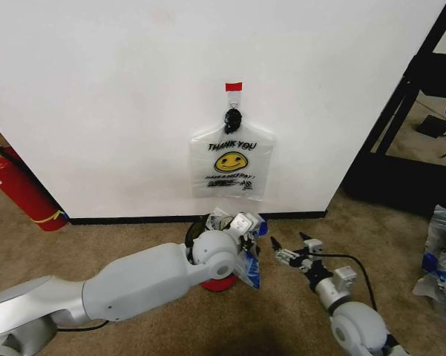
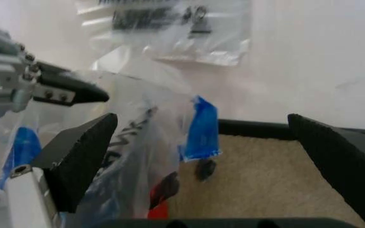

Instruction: Pick up the garbage bag from the wall and place it over the trash bin.

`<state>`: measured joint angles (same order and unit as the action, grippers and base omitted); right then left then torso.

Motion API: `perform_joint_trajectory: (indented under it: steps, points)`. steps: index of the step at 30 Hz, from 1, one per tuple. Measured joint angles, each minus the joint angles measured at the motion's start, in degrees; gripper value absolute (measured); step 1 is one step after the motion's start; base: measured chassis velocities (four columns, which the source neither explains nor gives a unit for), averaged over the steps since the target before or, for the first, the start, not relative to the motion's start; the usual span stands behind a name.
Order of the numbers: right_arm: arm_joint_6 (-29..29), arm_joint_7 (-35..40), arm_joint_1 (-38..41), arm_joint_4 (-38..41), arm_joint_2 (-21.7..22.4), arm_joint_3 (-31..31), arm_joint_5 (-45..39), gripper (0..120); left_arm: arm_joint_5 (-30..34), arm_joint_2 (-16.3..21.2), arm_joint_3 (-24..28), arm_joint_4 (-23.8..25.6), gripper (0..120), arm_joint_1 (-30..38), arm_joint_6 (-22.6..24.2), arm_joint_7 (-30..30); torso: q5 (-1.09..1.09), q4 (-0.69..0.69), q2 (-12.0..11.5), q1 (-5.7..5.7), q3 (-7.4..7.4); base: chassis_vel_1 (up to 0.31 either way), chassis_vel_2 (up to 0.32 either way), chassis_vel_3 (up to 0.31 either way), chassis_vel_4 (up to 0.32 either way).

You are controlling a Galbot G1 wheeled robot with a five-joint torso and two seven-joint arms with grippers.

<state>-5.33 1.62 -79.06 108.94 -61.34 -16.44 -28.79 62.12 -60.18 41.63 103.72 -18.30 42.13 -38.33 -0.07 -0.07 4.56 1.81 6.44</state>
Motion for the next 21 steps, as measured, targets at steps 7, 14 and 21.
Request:
perform_joint_trajectory:
  steps: [7, 14, 21]
  points:
    - [-3.01, 1.34, 5.73, -3.25, 0.19, 4.54, -1.25, 100, -0.35, 0.47, -0.48, 0.36, 0, -0.84, 0.00, 0.24, 0.02, -0.01, 0.00, 0.00, 0.00, 0.000, 0.000, 0.000, 0.000]
    - [-5.36, 2.09, 9.84, -5.34, 0.99, 7.77, -3.97, 100, -0.43, 0.84, -0.75, 0.61, 0, -1.15, 0.01, 0.36, 0.01, -0.01, 0.00, 0.00, 0.00, 0.000, 0.000, 0.000, 0.000]
    - [-7.98, 2.98, 14.80, -8.57, 0.71, 12.45, -6.23, 100, -0.58, 1.39, -1.18, 1.11, 0, -1.58, 0.00, 0.37, 0.01, -0.01, 0.00, 0.00, 0.00, 0.000, 0.000, 0.000, 0.000]
